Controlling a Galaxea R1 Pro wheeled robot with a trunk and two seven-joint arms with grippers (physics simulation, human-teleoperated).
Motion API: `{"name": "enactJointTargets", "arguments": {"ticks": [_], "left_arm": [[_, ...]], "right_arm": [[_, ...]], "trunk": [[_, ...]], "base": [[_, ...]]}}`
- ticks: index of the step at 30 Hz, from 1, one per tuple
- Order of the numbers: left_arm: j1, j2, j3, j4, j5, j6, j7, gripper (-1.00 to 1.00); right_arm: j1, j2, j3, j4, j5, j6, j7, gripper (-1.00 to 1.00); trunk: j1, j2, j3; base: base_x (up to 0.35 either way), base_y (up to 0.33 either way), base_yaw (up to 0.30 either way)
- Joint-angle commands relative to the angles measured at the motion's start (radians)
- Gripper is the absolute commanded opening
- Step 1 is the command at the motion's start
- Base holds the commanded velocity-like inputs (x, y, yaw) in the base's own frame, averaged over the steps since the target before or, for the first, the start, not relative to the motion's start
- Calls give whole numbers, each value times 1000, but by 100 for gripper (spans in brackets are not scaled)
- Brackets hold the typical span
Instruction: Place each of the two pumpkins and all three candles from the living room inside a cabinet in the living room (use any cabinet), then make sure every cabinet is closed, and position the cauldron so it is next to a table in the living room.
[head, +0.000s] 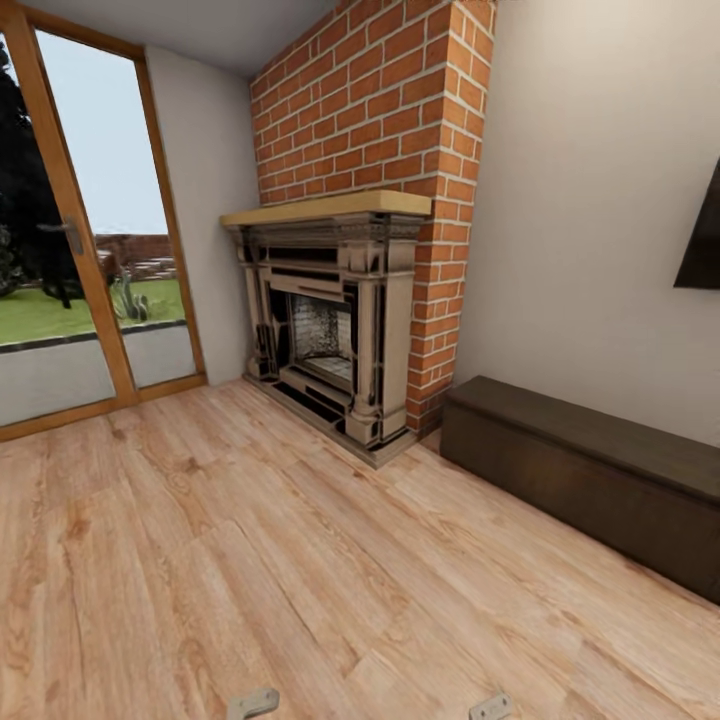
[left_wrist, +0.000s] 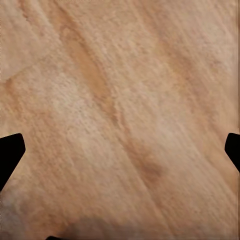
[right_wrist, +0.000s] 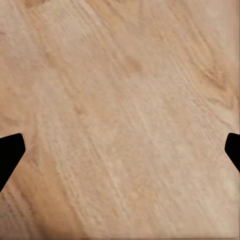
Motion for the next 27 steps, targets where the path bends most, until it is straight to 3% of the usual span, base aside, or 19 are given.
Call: {"name": "enactJointTargets", "arguments": {"ticks": [1, 8, 27], "left_arm": [[1, 0, 0, 0, 0, 0, 0, 100], [12, 0, 0, 1, 0, 1, -1, 100], [13, 1, 0, 1, -1, -1, 0, 100]], "right_arm": [[3, 0, 0, 0, 0, 1, 0, 100], [25, -5, -1, 5, -2, 6, 0, 100], [44, -3, -3, 6, -3, 8, 3, 100]], "trunk": [[-4, 7, 3], [-31, 56, 25], [-104, 189, 93]], "base": [[0, 0, -16], [0, 0, -88], [0, 0, -277]]}}
